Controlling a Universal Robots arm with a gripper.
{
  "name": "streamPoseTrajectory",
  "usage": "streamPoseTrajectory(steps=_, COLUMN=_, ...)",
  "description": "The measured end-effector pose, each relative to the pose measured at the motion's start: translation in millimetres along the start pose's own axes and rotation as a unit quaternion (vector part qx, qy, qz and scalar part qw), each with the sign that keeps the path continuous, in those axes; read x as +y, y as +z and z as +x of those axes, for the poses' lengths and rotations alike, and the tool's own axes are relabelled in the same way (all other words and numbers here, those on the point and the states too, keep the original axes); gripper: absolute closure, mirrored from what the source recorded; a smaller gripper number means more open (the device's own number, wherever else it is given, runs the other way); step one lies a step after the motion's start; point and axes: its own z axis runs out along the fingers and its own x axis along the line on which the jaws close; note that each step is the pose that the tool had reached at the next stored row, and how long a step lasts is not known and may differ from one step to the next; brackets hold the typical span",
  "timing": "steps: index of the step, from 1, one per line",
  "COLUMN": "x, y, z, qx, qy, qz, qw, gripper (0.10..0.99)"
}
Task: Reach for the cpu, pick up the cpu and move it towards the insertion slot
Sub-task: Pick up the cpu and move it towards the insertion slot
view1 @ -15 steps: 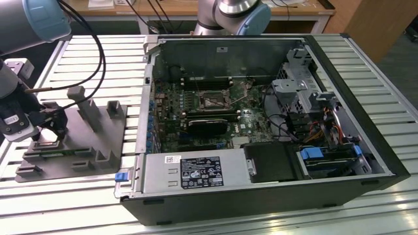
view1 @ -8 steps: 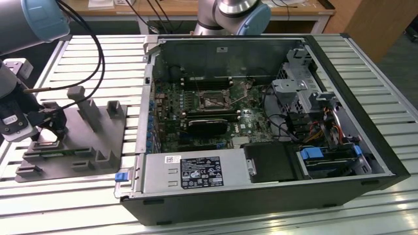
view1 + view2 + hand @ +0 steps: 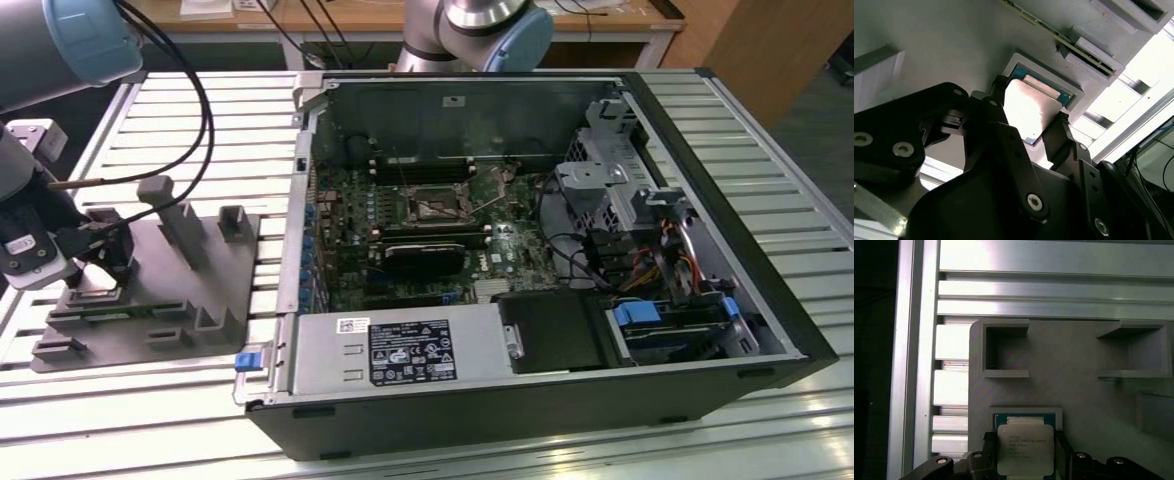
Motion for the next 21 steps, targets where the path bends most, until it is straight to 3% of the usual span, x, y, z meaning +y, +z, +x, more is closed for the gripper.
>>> streamPoseTrajectory(steps=6, x=0.0, y=-0.5, z=0.1, qx=-0.0001, qy=0.000, qz=0.0000, qw=1.0000, gripper=0.545)
streamPoseTrajectory(steps=21, x=1.4, y=-23.0, z=0.0, qx=-0.0001, qy=0.000, qz=0.0000, qw=1.0000, gripper=0.545)
